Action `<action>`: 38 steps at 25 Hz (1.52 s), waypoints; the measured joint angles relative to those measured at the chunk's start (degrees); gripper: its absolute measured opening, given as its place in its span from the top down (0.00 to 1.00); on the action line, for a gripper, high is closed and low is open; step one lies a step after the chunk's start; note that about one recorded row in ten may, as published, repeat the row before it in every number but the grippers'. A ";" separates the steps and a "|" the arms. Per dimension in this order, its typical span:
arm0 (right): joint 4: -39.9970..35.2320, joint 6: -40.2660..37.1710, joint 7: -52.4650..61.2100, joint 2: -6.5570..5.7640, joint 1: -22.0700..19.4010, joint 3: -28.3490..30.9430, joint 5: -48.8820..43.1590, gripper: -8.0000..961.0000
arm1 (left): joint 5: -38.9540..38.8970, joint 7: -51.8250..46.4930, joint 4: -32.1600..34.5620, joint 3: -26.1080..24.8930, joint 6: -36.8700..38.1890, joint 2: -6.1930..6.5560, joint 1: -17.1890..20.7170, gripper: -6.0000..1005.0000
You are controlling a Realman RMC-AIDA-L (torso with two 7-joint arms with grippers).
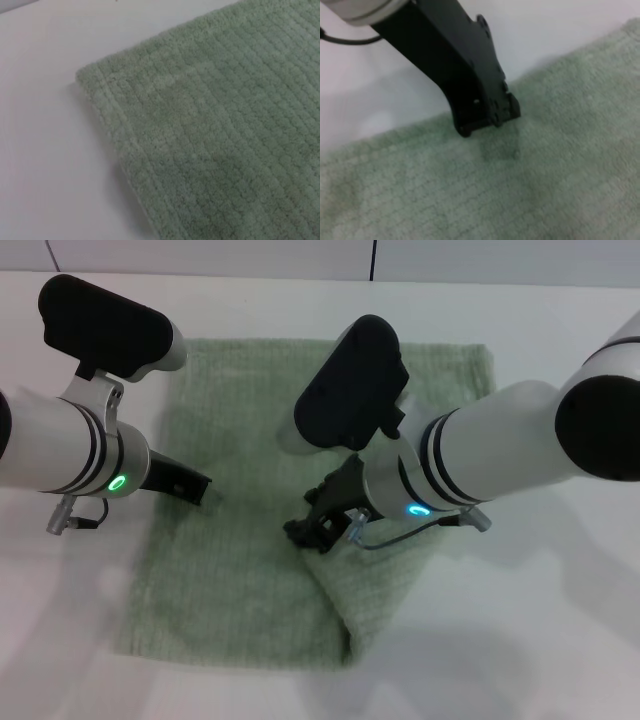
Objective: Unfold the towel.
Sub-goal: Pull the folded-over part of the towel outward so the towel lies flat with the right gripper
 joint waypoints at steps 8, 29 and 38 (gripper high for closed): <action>-1.17 -0.06 -0.24 -0.11 0.59 -0.03 -0.18 0.68 | 0.07 0.00 0.03 0.04 -0.14 0.05 0.05 1.00; 16.04 10.99 2.79 -0.24 -3.85 1.60 -8.69 0.97 | 0.19 0.00 0.08 0.13 0.00 0.05 0.40 1.00; 26.82 20.31 3.46 -0.29 -7.78 3.38 -11.17 0.97 | 0.12 0.05 0.70 0.13 0.20 0.05 0.42 0.99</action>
